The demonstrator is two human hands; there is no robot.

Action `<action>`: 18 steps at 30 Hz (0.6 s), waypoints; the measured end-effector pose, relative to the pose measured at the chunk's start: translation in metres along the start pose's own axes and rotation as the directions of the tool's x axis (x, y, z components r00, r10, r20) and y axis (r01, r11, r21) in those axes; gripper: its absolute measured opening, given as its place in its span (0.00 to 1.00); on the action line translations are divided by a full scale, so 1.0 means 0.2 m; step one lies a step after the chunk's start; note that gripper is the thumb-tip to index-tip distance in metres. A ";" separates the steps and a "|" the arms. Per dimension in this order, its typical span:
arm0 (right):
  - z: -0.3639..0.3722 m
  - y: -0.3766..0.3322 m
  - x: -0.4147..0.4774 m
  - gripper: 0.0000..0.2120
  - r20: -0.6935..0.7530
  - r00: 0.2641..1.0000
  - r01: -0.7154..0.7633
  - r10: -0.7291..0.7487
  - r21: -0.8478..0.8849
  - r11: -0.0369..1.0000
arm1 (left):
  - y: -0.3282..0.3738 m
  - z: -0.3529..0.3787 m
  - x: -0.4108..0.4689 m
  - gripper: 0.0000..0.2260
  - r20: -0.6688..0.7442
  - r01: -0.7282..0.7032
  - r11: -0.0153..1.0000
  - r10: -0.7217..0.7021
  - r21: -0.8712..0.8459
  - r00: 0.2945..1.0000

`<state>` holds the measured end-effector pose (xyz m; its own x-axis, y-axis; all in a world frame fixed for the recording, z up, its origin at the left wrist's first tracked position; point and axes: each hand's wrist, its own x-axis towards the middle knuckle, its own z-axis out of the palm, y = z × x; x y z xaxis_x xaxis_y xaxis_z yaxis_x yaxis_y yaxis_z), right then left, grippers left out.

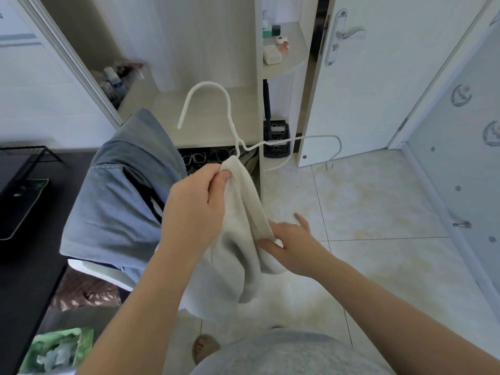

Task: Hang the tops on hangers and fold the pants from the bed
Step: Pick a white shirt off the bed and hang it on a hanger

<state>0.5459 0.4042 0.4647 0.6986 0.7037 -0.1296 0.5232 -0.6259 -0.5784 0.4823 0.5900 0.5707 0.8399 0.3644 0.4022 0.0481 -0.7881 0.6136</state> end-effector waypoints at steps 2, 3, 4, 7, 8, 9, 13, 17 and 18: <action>0.02 0.09 0.01 0.15 -0.032 0.999 -0.027 0.021 -0.199 0.980 | -0.04 -0.04 0.01 0.10 0.004 0.016 1.000 -0.016 -0.002 1.000; 0.02 0.14 0.01 0.15 -0.059 0.998 -0.036 0.022 -0.249 0.968 | -0.06 -0.05 0.02 0.11 0.014 0.030 1.000 -0.030 -0.001 0.999; 0.02 0.18 0.02 0.15 -0.081 0.996 -0.046 0.024 -0.278 0.959 | -0.07 -0.07 0.02 0.11 0.027 0.040 0.999 -0.040 -0.001 0.999; 0.00 0.29 0.03 0.16 -0.058 0.995 -0.094 0.080 -0.330 0.939 | -0.10 -0.10 0.03 0.12 0.071 0.061 0.998 -0.060 -0.013 0.996; -0.01 0.33 0.04 0.16 -0.034 0.994 -0.109 0.103 -0.351 0.930 | -0.11 -0.11 0.02 0.12 0.087 0.065 0.998 -0.064 -0.016 0.994; -0.01 0.37 0.04 0.16 -0.015 0.993 -0.118 0.121 -0.370 0.922 | -0.11 -0.13 0.02 0.12 0.107 0.069 0.998 -0.067 -0.015 0.992; -0.07 0.49 0.07 0.12 -0.042 0.986 -0.164 0.160 -0.365 0.917 | -0.17 -0.19 0.01 0.12 0.247 0.058 0.998 -0.062 0.024 0.967; -0.21 0.52 0.09 0.10 -0.152 0.982 -0.143 0.107 -0.248 0.958 | -0.24 -0.22 -0.01 0.12 0.323 0.054 0.996 -0.072 0.065 0.944; -0.25 0.52 0.09 0.09 -0.170 0.981 -0.127 0.097 -0.176 0.976 | -0.26 -0.23 -0.02 0.12 0.329 0.057 0.996 -0.079 0.075 0.941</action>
<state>0.6369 0.3365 0.4422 0.8187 0.5723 -0.0457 0.5080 -0.7592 -0.4069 0.4525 0.6520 0.5685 0.9644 0.2421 0.1069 0.1363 -0.8007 0.5833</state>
